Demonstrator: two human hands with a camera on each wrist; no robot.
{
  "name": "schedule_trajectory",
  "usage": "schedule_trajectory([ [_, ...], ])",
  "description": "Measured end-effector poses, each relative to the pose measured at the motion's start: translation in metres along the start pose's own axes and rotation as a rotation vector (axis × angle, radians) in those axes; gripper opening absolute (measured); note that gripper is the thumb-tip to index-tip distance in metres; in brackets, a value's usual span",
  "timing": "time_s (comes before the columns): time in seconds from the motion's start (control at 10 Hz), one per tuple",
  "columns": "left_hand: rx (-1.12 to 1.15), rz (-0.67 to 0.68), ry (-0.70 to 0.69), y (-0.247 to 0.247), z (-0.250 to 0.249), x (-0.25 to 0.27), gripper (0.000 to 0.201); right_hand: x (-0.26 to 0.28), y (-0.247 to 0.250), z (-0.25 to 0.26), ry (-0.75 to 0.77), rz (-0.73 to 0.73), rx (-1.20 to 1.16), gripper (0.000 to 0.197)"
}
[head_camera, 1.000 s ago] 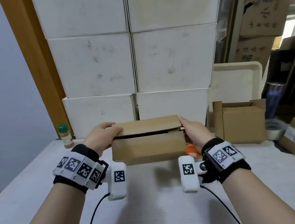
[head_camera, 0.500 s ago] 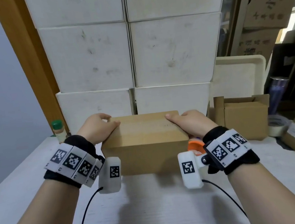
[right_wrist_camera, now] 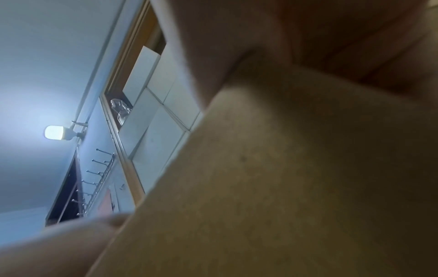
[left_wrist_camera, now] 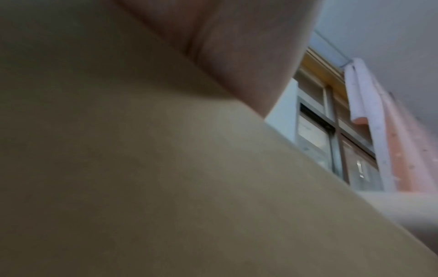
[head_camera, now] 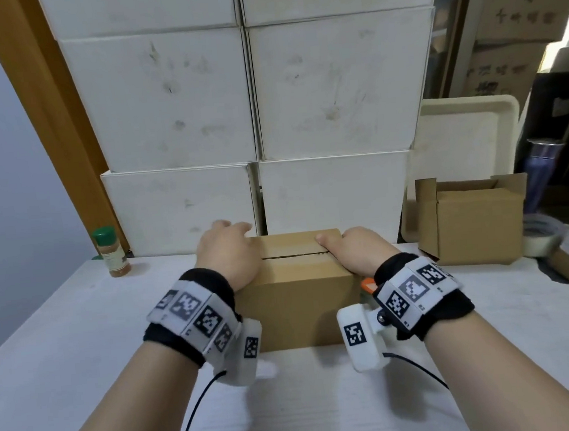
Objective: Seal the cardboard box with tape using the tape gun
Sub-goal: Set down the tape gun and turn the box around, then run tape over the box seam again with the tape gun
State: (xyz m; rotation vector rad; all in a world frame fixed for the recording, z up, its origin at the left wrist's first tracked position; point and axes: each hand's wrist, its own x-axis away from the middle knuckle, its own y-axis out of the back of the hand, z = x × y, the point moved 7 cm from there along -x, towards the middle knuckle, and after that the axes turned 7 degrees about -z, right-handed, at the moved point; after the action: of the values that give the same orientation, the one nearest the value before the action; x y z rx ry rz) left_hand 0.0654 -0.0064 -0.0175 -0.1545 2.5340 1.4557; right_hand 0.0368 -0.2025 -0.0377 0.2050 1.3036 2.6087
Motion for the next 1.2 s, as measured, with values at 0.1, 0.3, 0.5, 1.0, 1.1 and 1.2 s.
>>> schedule_trajectory([
  [0.1, -0.064, 0.06, -0.167, -0.021, -0.038, 0.011, 0.049, -0.005, -0.003, -0.003, -0.002, -0.019, -0.053, 0.067],
  [0.3, -0.22, 0.153, -0.239, -0.039, -0.042, 0.013, 0.056, -0.021, 0.025, -0.039, -0.134, -0.173, -0.063, 0.03],
  [0.5, -0.22, 0.155, -0.246, -0.039, -0.042, 0.014, 0.056, -0.035, 0.009, -0.092, -0.305, -0.118, 0.233, 0.026],
  [1.0, -0.184, 0.118, -0.248, -0.036, -0.044, 0.016, 0.056, -0.041, 0.006, -0.096, -0.323, 0.045, 0.223, 0.025],
  [1.1, -0.182, 0.112, -0.247, -0.036, -0.043, 0.016, 0.055, -0.043, 0.017, -0.085, -0.224, -0.021, 0.215, 0.013],
  [1.2, -0.181, 0.112, -0.245, -0.037, -0.043, 0.015, 0.055, -0.041, 0.042, -0.063, -0.106, -0.207, 0.048, 0.02],
])
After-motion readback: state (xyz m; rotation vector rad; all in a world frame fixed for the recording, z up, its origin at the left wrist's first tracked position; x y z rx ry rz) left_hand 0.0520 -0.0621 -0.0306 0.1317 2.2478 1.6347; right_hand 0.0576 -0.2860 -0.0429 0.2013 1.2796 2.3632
